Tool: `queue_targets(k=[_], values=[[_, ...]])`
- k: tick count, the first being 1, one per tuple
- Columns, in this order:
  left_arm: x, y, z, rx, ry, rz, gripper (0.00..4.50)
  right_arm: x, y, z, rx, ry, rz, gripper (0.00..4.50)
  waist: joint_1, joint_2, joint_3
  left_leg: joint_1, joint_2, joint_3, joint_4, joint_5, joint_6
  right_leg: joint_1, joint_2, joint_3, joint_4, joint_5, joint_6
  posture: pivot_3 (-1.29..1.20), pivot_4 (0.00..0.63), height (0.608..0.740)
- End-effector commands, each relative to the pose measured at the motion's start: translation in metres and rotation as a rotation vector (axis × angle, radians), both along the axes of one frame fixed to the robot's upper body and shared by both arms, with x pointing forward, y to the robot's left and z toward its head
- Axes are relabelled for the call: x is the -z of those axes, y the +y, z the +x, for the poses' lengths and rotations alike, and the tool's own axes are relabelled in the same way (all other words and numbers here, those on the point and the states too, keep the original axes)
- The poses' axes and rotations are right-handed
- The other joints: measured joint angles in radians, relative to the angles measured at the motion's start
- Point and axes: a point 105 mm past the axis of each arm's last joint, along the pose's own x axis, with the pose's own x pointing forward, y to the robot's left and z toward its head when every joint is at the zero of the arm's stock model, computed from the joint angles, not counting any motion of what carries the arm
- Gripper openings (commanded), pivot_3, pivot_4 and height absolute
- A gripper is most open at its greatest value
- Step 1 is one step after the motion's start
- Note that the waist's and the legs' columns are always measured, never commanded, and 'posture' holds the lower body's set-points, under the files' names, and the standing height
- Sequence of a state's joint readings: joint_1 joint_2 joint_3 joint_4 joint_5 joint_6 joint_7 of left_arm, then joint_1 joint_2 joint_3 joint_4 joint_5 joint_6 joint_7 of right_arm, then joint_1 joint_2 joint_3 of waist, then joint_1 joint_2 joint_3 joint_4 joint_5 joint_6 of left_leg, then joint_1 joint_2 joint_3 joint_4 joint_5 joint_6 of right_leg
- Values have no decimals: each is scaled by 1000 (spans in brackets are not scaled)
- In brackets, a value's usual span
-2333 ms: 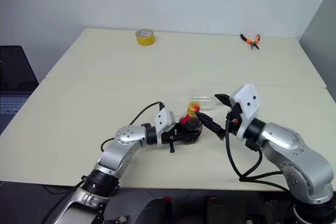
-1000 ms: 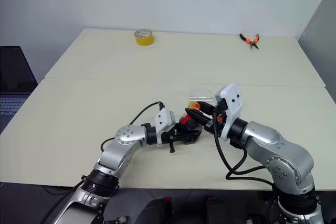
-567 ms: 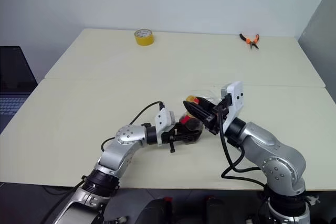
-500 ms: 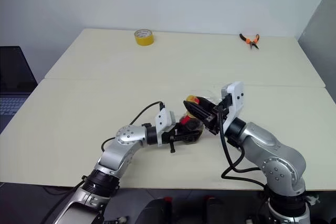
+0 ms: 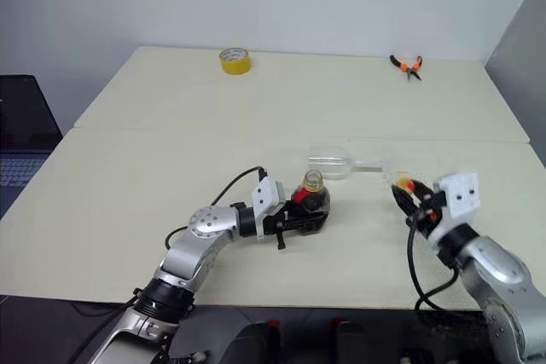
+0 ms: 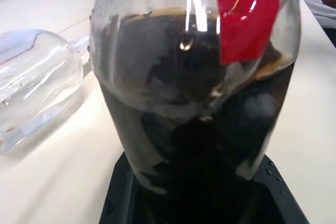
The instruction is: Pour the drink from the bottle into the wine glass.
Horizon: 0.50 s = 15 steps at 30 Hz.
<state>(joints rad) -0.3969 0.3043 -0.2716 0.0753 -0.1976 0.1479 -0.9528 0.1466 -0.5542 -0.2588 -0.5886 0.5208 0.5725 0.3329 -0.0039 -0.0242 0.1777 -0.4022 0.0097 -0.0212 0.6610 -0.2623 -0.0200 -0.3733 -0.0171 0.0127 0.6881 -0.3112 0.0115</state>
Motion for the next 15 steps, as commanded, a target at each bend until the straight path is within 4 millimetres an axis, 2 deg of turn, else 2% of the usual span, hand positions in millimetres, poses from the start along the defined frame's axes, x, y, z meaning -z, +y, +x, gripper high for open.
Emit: queue_targets(k=[1, 8, 10, 15], values=[[-20, -8, -4, 42, -64, -48, 900, 17, -12, -1, 48, 10, -42, 1239, -1, 0, 0, 1, 0, 0, 0, 0, 0, 0, 0, 0, 0, 0, 0, 0, 150, 740], [-22, -10, -5, 62, -72, -45, 900, 53, -25, 6, 108, 66, -44, 1239, -1, 0, 0, 1, 0, 1, 0, 0, 0, 0, 1, 1, 0, 0, 0, 0, 150, 740], [-22, -10, -5, 65, -73, -46, 900, 58, -28, 6, 111, 70, -47, 1239, -1, 0, 0, 1, 0, 1, 0, 0, 0, 0, 1, 1, 0, 0, 0, 0, 150, 740], [-23, -9, -5, 67, -76, -44, 900, 68, -32, 4, 116, 89, -25, 2912, -1, 1, 0, 1, 1, 1, 0, 0, 0, 0, 1, 2, 0, 0, 0, 0, 150, 740]])
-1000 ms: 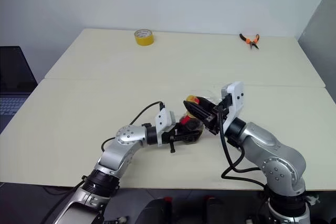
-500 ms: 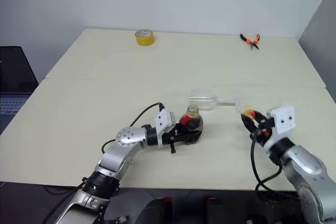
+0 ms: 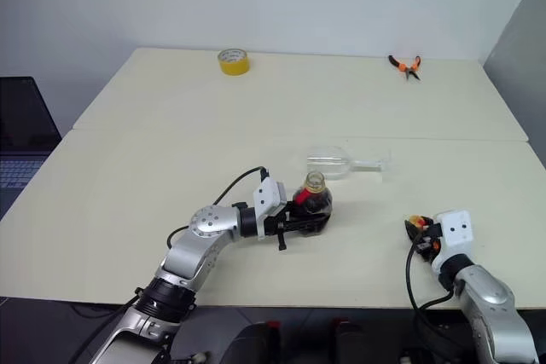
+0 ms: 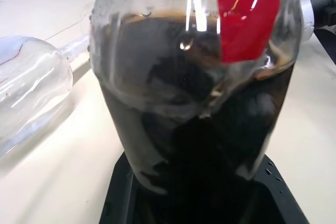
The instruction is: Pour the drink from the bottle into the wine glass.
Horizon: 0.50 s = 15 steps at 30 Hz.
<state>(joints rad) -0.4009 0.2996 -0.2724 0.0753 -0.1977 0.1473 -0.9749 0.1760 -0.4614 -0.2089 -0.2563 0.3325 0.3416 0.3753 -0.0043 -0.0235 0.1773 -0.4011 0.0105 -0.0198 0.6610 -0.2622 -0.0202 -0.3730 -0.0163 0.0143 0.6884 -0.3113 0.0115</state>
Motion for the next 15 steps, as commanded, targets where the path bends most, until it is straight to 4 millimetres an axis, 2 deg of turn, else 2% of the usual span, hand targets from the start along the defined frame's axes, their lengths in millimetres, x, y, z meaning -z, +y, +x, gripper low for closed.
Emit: queue_targets(k=[1, 4, 5, 11, 15], values=[[-22, -7, -3, 42, -76, -43, 900, -1, 1, -1, -21, -19, -1, 3262, 0, 0, 0, 0, 0, 0, 0, 0, 0, 0, 0, 0, 0, 0, 0, 0, 150, 740], [-23, -6, -2, 35, -80, -44, 900, 4, 5, -6, -55, -9, 9, 4319, -1, 0, 0, 0, 0, 0, 0, 0, 0, 0, 0, 0, 0, 0, 0, 0, 150, 740], [-23, -6, -2, 35, -81, -44, 900, 5, 6, -8, -61, -8, 12, 4495, -1, 0, 0, 0, 0, 0, 0, 0, 0, 0, 0, 0, 0, 0, 0, 0, 150, 740], [-23, -3, -3, 30, -81, -45, 900, -9, 10, -21, -100, -39, 22, 4500, 1, 1, 0, 0, 0, 0, 0, 0, 0, 0, 0, 0, 0, 0, 0, 0, 150, 740], [-24, -1, -2, 22, -83, -46, 900, -39, 16, -24, -130, -155, -16, 4500, 0, 1, 0, 0, 0, 0, 0, 0, 0, 0, 0, 0, 0, 0, 0, 0, 150, 740]])
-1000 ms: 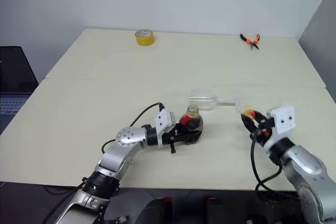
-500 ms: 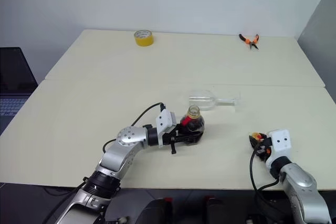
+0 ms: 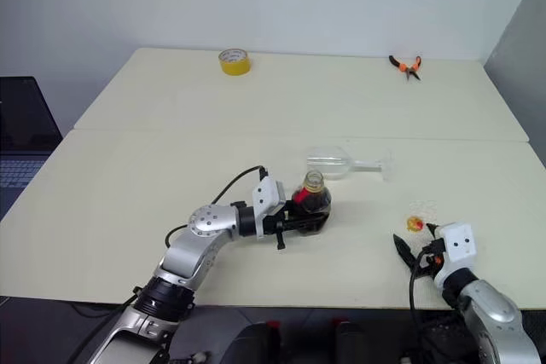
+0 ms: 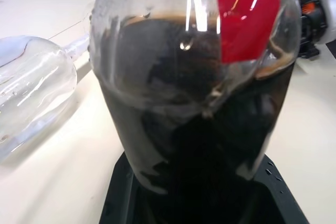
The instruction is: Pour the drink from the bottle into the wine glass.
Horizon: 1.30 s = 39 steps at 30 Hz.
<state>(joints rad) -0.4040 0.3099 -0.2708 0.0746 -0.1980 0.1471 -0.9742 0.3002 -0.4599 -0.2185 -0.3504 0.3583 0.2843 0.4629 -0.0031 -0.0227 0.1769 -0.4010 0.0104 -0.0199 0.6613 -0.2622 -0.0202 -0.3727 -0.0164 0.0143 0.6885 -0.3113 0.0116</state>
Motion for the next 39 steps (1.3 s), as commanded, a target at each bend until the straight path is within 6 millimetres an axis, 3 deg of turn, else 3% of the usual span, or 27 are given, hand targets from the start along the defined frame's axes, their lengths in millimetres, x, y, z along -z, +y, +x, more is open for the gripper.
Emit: queue_targets(k=[1, 5, 8, 11, 17, 22, 28, 39], values=[[-24, -2, -2, 22, -77, -56, 900, -44, 6, 1, -43, -173, -36, 4500, -1, 0, 0, 0, 0, 0, 0, 0, 0, 0, 0, 0, 0, 0, 0, 0, 150, 740], [-29, 4, 4, -26, -74, -81, 900, -76, 40, 0, -195, -267, -13, 4500, -2, 0, 0, 0, 0, 0, 0, 0, 0, 0, 0, 0, 0, 0, 0, 0, 150, 740], [-35, 14, 11, -98, -79, -110, 900, -93, 78, -5, -405, -284, -2, 4500, -3, 0, 0, 0, 0, 0, 0, 0, 0, 0, 0, 0, 1, 0, 0, 0, 150, 740], [-37, 24, 17, -171, -76, -128, 900, -104, 100, -8, -527, -286, 8, 4500, -2, 0, 0, 0, 0, -1, 0, 0, 0, 0, 0, -1, 0, 0, 0, 0, 150, 740], [-38, 76, 47, -577, -108, -212, 900, -137, 148, 2, -738, -383, -32, 4500, -5, 0, 0, 0, 0, -2, 1, 0, 0, 0, 0, -1, 0, 0, 0, 0, 150, 740], [-38, 108, 72, -813, -137, -241, 900, -142, 167, 18, -765, -394, -49, 4500, 5, -1, 0, -1, -1, -3, 1, 0, 0, 0, -1, -3, 0, 0, 0, 0, 150, 740], [-35, 148, 101, -1043, -188, -234, 900, -141, 191, 22, -838, -369, -48, 4500, 4, -2, 1, -2, -2, -3, 2, 0, 0, -1, -2, -4, 0, 0, 0, 0, 150, 740], [-27, 165, 127, -1155, -188, -249, 900, -140, 200, 21, -863, -370, -42, 4500, 2, -3, 1, -2, -2, -3, 2, 0, 0, -1, -2, -5, 0, 0, 0, 0, 150, 740]])
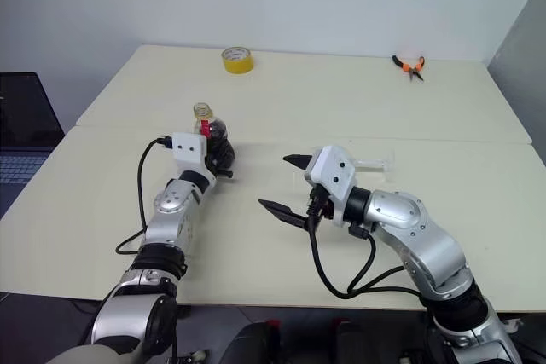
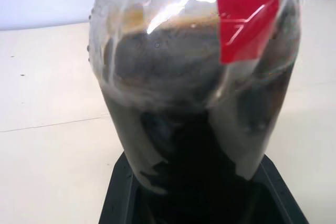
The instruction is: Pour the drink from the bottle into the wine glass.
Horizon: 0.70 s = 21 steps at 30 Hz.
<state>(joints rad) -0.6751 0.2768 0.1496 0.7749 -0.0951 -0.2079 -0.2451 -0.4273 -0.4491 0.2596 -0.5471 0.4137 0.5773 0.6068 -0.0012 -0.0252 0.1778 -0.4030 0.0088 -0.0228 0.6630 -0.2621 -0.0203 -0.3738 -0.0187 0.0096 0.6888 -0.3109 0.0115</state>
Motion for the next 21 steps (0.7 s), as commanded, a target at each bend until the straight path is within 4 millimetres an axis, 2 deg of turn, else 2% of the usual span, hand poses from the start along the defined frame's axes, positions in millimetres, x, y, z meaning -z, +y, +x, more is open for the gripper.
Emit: queue_targets(k=[1, 2, 5, 13, 17, 21], values=[[-7, 6, 3, -29, -37, -4, 900, -11, 3, -3, -11, -49, 11, 4500, -1, 0, 0, 0, 0, 0, 0, 0, 0, 0, 0, 0, 0, 0, 0, 0, 150, 740], [-4, 7, 3, -34, -32, 0, 900, -11, 2, -3, -9, -49, 12, 4500, -1, 0, 0, 0, 0, 0, 0, 0, 0, 0, 0, 0, 0, 0, 0, 0, 150, 740], [-1, 11, 3, -49, -34, -13, 1914, -11, 3, -3, -1, -48, 18, 4500, -1, 0, 0, 1, 0, 0, 0, 0, 0, 0, 0, 0, 1, 0, 0, 0, 150, 740], [6, 4, -6, -10, -37, -20, 4480, -11, 3, -3, 6, -48, 20, 4500, -1, 0, 0, 1, 0, 0, 0, 0, 0, 0, 0, 0, 1, 0, 0, 0, 150, 740], [12, 2, -19, 4, -39, 17, 4480, -11, 1, -1, 21, -63, 12, 4500, -2, 0, 0, 1, 0, 0, 0, 0, 0, 0, 0, 0, 1, 0, 0, 0, 150, 740], [21, -1, -53, 52, -15, 57, 4480, -8, -14, -2, 78, -70, 2, 4500, -3, 0, 0, 1, 1, 1, -1, 0, -1, 0, 0, 1, 0, 0, 0, 0, 150, 740]])
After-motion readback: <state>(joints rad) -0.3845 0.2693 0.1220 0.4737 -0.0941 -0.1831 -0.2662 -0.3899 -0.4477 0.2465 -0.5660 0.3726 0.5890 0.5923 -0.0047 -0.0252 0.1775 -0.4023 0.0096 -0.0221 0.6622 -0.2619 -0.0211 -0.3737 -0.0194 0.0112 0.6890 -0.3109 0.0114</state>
